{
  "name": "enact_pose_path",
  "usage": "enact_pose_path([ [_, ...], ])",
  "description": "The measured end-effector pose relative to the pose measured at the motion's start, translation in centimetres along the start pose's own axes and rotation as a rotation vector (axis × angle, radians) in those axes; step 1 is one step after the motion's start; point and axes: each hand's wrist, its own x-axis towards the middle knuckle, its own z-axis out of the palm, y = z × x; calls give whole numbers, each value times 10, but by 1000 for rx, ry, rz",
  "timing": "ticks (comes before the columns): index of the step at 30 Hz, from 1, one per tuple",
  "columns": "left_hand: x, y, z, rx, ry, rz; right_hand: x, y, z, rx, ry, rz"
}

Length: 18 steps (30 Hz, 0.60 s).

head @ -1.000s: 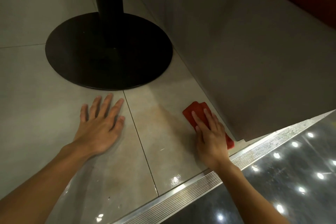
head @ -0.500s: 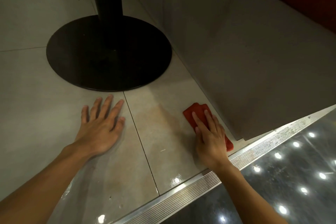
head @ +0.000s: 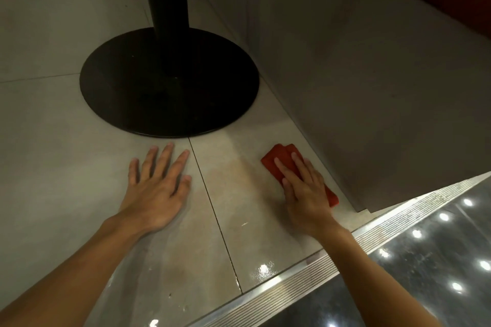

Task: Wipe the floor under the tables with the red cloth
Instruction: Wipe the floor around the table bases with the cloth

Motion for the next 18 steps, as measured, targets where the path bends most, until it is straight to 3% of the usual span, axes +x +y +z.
enact_pose_path([
  [4,1,-1,1,-7,6,2,38,-21,2,7,-5,-44],
  [12,1,0,-1,5,-11,-12,43,-29,10,46,-99,-369],
  [18,0,1,0,-2,-1,-9,67,-23,3,48,-41,-281],
])
